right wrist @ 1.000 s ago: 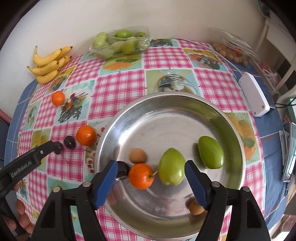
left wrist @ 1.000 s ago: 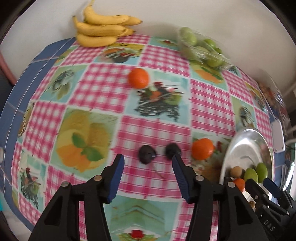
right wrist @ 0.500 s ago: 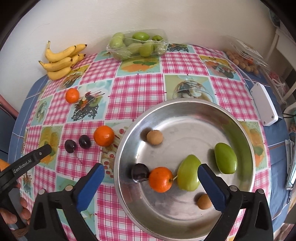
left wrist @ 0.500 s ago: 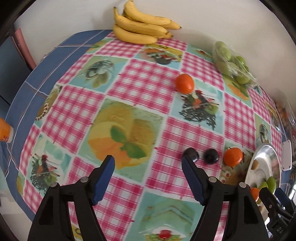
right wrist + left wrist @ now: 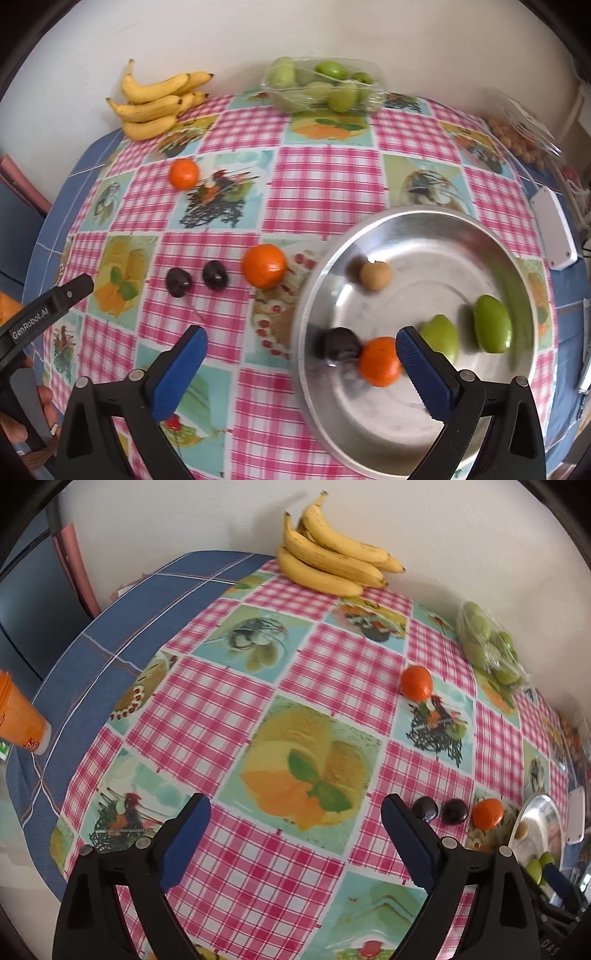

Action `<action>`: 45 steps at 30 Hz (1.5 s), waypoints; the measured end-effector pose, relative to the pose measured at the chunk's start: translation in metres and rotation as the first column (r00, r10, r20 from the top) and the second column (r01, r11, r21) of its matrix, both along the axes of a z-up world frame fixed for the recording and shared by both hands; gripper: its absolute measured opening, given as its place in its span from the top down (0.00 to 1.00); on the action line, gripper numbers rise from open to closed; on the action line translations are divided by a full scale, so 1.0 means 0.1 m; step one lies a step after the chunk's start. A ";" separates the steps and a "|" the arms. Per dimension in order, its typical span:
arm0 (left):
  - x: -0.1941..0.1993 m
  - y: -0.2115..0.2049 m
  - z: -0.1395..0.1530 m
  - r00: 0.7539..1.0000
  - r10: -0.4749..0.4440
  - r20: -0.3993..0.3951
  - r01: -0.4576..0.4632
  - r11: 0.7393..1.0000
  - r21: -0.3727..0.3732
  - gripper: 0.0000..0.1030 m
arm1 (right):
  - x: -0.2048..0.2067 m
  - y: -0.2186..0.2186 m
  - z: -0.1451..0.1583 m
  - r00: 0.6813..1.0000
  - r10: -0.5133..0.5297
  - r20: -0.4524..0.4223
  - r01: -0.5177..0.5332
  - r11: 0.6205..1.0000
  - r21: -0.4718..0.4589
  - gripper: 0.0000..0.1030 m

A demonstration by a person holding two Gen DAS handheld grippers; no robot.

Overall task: Organize fruits
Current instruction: 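Withdraw both tools from the bowl toward the dark plums and tangerine, then grasp a dark plum with the left tool while the right tool grasps a tangerine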

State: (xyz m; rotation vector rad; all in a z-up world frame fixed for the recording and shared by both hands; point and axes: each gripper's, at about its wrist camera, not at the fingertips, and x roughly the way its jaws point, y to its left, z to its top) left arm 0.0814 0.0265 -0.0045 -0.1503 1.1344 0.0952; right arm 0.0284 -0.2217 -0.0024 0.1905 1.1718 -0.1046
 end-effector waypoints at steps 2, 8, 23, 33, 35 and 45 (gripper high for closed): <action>0.00 0.06 0.02 1.000 0.015 0.007 -0.015 1.000 -0.016 0.09 | 0.02 0.07 0.01 1.000 0.009 0.013 -0.009 1.000 0.007 0.00; 0.02 0.21 0.05 0.999 0.047 0.024 -0.045 0.998 -0.048 0.08 | 0.09 0.27 0.03 0.998 0.032 0.049 -0.033 0.999 0.025 0.00; 0.12 0.21 0.05 0.999 -0.014 0.043 0.020 0.991 -0.132 0.08 | 0.19 0.46 -0.02 0.996 0.031 0.079 -0.034 0.999 0.040 0.00; 0.21 0.10 -0.02 0.997 -0.073 0.022 0.075 0.984 -0.160 0.08 | 0.27 0.42 -0.02 0.994 -0.017 0.104 0.014 0.999 0.030 0.00; 0.22 0.08 0.01 0.996 -0.080 0.036 0.085 0.981 -0.175 0.08 | 0.28 0.38 -0.02 0.993 -0.036 0.115 0.032 0.999 0.039 0.00; 0.31 -0.13 0.15 0.986 -0.128 0.108 0.147 0.969 -0.197 0.08 | 0.39 0.23 -0.05 0.987 -0.094 0.131 0.086 0.994 0.068 0.19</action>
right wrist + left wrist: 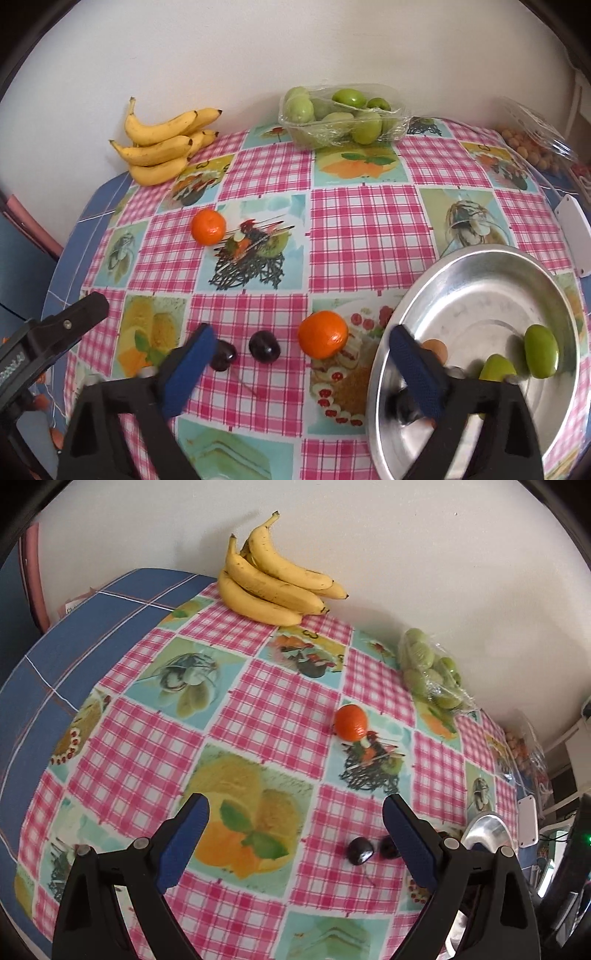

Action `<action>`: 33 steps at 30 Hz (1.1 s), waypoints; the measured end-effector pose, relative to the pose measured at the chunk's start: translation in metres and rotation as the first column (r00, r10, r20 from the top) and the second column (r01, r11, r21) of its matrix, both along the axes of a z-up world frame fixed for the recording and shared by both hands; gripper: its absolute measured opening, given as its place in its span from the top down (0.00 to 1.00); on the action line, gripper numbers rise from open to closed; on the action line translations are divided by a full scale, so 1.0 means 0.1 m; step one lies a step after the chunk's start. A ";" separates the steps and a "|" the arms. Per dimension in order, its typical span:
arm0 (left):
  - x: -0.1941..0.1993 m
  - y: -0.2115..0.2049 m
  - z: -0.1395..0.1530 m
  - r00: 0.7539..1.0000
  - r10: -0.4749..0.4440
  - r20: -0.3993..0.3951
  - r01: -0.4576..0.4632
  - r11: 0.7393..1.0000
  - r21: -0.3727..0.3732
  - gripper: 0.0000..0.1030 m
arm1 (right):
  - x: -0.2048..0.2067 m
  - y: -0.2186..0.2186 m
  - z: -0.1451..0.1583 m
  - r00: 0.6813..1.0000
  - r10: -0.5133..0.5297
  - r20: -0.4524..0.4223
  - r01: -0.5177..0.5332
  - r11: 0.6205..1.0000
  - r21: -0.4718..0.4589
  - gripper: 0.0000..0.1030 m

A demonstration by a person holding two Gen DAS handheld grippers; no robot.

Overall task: Organize fruits
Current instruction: 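Grasp a dark plum with the left tool while the right tool grasps a tangerine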

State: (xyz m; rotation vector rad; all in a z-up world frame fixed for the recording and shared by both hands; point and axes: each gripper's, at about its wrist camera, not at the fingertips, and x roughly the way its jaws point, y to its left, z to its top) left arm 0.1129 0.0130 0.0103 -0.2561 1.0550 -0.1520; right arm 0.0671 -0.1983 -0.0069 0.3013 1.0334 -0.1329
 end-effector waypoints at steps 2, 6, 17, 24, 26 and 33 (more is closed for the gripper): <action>0.02 -0.03 0.00 1.000 -0.002 -0.002 0.002 1.000 -0.007 0.08 | 0.03 -0.04 -0.04 1.000 -0.007 -0.012 0.007 1.000 -0.004 0.21; 0.06 -0.14 -0.01 1.000 -0.023 0.001 0.023 1.000 -0.008 0.08 | 0.07 -0.09 -0.10 1.000 -0.012 -0.026 0.012 1.000 0.004 0.34; 0.13 -0.36 -0.21 0.995 -0.083 -0.059 0.082 0.996 -0.033 0.08 | 0.16 -0.13 -0.29 0.997 -0.023 -0.077 0.023 1.000 0.006 0.45; 0.14 -0.41 -0.39 0.985 -0.107 -0.137 0.098 0.993 -0.069 0.12 | 0.17 -0.12 -0.32 0.996 -0.020 -0.088 0.019 1.000 -0.006 0.48; 0.14 -0.42 -0.42 0.982 -0.113 -0.151 0.103 0.992 -0.072 0.20 | 0.17 -0.11 -0.32 0.996 -0.018 -0.091 0.017 1.000 -0.019 0.49; 0.14 -0.43 -0.52 0.972 -0.120 -0.204 0.100 0.989 -0.108 0.28 | 0.17 -0.11 -0.33 0.995 -0.015 -0.097 0.013 1.000 -0.024 0.59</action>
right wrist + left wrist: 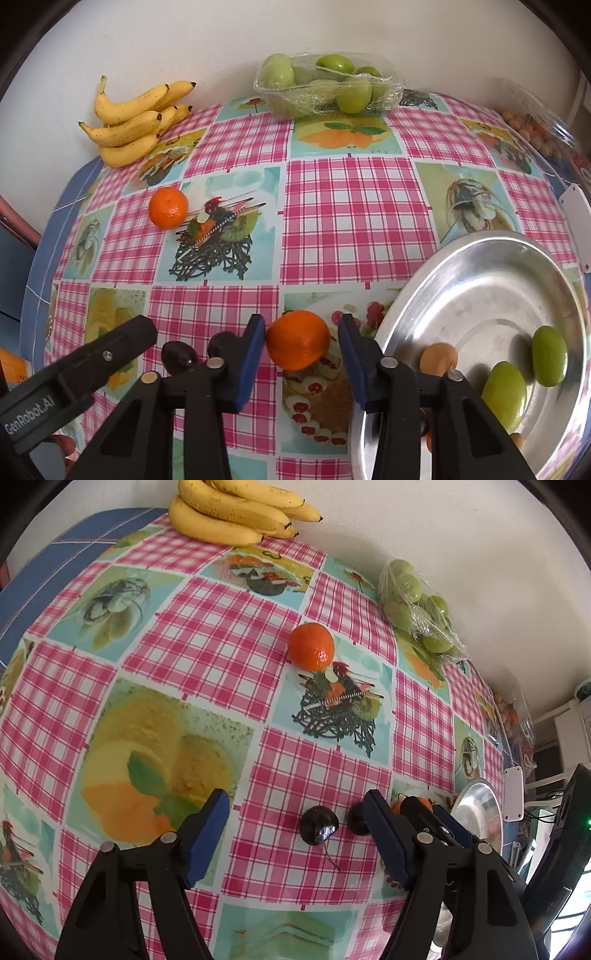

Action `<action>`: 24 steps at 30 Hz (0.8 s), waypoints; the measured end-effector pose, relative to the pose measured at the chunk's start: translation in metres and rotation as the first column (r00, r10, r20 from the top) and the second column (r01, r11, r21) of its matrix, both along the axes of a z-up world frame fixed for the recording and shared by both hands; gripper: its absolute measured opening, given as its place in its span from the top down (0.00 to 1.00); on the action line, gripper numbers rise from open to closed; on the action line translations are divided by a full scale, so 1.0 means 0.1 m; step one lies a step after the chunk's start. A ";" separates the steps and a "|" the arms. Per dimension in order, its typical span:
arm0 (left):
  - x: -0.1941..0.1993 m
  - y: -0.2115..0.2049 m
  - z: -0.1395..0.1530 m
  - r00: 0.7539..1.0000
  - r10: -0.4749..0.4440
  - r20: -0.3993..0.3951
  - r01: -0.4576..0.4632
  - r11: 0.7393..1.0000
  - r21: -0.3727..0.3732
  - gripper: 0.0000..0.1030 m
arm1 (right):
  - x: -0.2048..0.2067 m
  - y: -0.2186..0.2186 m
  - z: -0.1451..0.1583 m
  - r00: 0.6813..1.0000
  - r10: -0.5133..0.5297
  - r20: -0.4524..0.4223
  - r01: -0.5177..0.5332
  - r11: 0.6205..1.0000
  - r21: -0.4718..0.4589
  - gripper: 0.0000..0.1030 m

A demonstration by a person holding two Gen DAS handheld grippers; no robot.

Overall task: Organize fruits
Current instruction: 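Grasp a dark plum with the left tool while the right tool grasps a tangerine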

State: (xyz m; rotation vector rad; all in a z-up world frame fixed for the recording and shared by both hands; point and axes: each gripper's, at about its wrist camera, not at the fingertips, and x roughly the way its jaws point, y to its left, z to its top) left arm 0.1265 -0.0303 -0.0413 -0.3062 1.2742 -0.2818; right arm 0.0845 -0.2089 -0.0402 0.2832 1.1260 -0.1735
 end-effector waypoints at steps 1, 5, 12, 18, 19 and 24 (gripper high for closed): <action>0.00 -0.01 -0.01 1.000 -0.003 -0.005 0.003 1.000 -0.005 0.29 | 0.00 0.00 0.00 1.000 0.001 -0.001 -0.001 1.000 0.001 0.60; -0.01 -0.05 -0.05 0.999 -0.016 -0.029 0.016 1.000 -0.023 0.36 | 0.00 -0.01 -0.01 1.000 0.002 -0.006 -0.002 1.000 0.018 0.62; -0.02 -0.10 -0.09 0.998 -0.033 -0.048 0.031 0.999 -0.028 0.52 | -0.06 -0.05 0.02 1.000 -0.018 -0.010 0.018 0.999 0.036 0.62; -0.02 -0.14 -0.12 0.997 -0.046 -0.065 0.043 0.998 -0.038 0.62 | -0.10 -0.04 0.08 1.000 -0.018 -0.007 0.019 0.999 0.046 0.67; -0.02 -0.15 -0.12 0.997 -0.050 -0.065 0.047 0.998 -0.036 0.64 | -0.11 -0.03 0.09 1.000 -0.017 -0.005 0.017 0.999 0.045 0.67; -0.02 -0.18 -0.14 0.996 -0.059 -0.073 0.057 0.998 -0.024 0.68 | -0.10 -0.03 0.07 1.000 -0.016 -0.014 0.017 0.999 0.044 0.67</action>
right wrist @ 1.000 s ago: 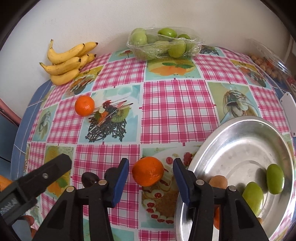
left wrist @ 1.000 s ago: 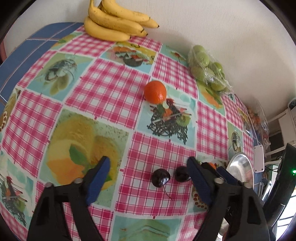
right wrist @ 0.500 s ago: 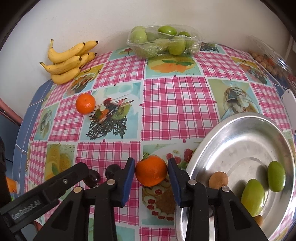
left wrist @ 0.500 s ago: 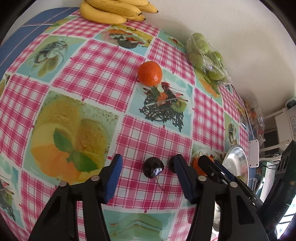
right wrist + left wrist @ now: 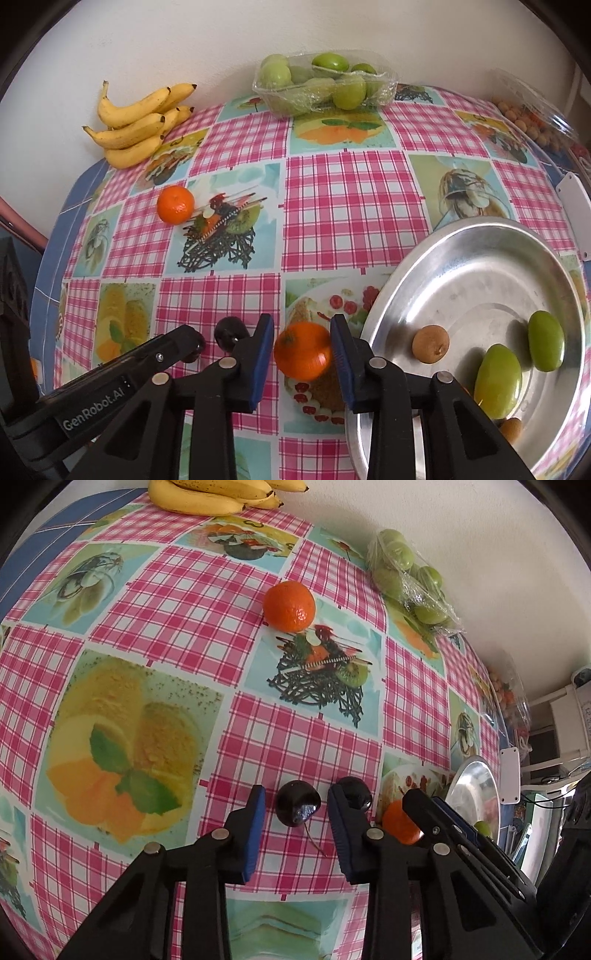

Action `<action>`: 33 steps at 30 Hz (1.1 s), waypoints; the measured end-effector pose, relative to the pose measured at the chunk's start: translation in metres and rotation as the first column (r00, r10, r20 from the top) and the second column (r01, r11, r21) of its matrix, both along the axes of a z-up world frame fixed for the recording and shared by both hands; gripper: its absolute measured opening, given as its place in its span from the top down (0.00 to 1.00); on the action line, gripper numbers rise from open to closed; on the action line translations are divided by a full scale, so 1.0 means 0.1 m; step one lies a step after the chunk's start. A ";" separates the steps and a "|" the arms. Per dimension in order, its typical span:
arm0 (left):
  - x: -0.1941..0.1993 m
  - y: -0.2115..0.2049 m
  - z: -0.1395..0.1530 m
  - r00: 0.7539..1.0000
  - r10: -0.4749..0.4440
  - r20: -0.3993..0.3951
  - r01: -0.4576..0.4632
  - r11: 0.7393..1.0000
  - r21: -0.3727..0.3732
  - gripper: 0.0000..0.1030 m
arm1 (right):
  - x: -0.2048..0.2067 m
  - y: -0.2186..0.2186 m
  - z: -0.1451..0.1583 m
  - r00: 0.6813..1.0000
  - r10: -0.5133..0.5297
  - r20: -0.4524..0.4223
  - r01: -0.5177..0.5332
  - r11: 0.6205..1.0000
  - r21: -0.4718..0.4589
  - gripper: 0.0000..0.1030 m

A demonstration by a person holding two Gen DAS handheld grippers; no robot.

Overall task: Organize fruits
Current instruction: 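Grasp a dark plum with the left tool while the right tool grasps a tangerine, then carry the dark plum and tangerine over the steel bowl with both tools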

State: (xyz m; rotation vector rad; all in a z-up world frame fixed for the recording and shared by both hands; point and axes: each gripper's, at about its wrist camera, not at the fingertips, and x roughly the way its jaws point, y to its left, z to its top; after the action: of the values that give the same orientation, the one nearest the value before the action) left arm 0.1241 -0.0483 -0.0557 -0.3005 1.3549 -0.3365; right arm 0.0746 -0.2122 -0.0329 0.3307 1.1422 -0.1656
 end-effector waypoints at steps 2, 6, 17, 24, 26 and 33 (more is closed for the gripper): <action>0.00 -0.01 -0.02 1.000 -0.003 -0.003 0.003 1.000 0.005 0.74 | 0.00 -0.02 -0.02 1.000 -0.007 -0.003 0.007 1.000 0.005 0.67; 0.00 -0.02 -0.01 1.000 -0.010 0.003 0.010 1.000 0.011 0.76 | -0.01 -0.05 0.00 1.000 -0.017 0.005 0.017 1.000 0.008 0.66; -0.09 0.10 0.14 1.000 -0.008 0.024 0.007 0.999 0.052 0.76 | -0.07 0.03 0.02 0.999 0.034 -0.030 -0.035 0.999 -0.013 0.65; -0.22 0.24 0.26 0.999 0.002 0.046 -0.004 0.999 0.051 0.76 | -0.23 0.00 0.18 0.999 0.051 0.013 -0.052 0.991 0.122 0.65; -0.25 0.25 0.26 0.999 0.001 0.044 -0.003 0.999 0.053 0.76 | -0.24 0.01 0.23 0.999 0.050 0.020 -0.051 0.997 0.064 0.65; -0.30 0.22 0.27 0.999 -0.017 0.043 0.015 0.998 0.054 0.76 | -0.16 -0.01 0.07 0.999 0.052 -0.005 -0.052 0.998 0.039 0.63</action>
State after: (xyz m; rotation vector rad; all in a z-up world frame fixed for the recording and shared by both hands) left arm 0.0939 -0.0261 -0.0289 -0.2370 1.3220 -0.3177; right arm 0.0588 -0.2133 -0.0259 0.3351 1.1600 -0.0989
